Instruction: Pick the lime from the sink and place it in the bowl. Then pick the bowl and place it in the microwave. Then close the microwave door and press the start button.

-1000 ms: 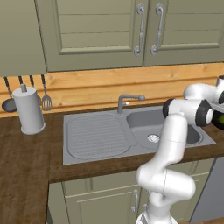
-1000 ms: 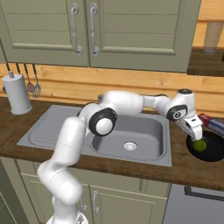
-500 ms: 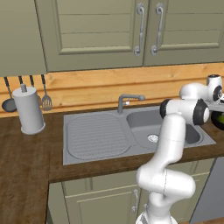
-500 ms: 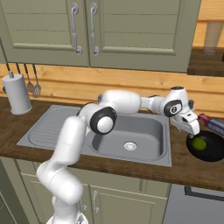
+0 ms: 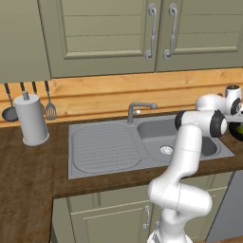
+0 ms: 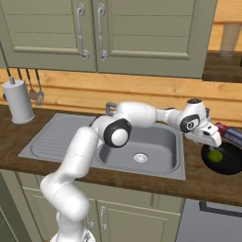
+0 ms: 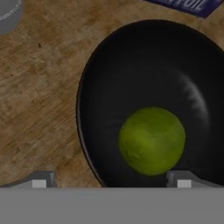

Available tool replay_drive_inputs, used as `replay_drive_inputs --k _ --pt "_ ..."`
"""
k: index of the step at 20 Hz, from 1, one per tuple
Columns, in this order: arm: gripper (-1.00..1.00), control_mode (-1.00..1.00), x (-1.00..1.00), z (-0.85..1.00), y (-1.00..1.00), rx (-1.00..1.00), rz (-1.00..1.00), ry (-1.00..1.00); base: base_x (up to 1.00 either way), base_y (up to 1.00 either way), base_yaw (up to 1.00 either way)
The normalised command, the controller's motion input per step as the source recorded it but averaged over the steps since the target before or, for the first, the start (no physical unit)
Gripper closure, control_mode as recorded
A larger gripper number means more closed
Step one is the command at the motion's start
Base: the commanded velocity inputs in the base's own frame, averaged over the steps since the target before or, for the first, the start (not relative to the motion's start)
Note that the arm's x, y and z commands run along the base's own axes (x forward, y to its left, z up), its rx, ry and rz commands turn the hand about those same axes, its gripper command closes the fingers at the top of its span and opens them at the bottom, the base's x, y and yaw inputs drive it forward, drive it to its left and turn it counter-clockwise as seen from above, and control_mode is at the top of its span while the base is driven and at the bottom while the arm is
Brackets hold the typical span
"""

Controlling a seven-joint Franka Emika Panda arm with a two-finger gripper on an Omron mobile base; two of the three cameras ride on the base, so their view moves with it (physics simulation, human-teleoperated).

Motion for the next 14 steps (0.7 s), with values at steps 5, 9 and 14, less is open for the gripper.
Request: replay_drive_inputs --k 5,9,14 --pt "-1.0 -1.0 0.46 -0.24 0.01 0.0 0.1 0.07 0.0 0.0 0.0" --pt "-1.0 -1.0 0.27 -0.29 0.02 0.0 0.05 0.08 0.0 0.0 0.0" --pt "-1.0 -1.0 0.03 -0.23 0.0 0.0 0.0 0.07 0.0 0.0 0.0"
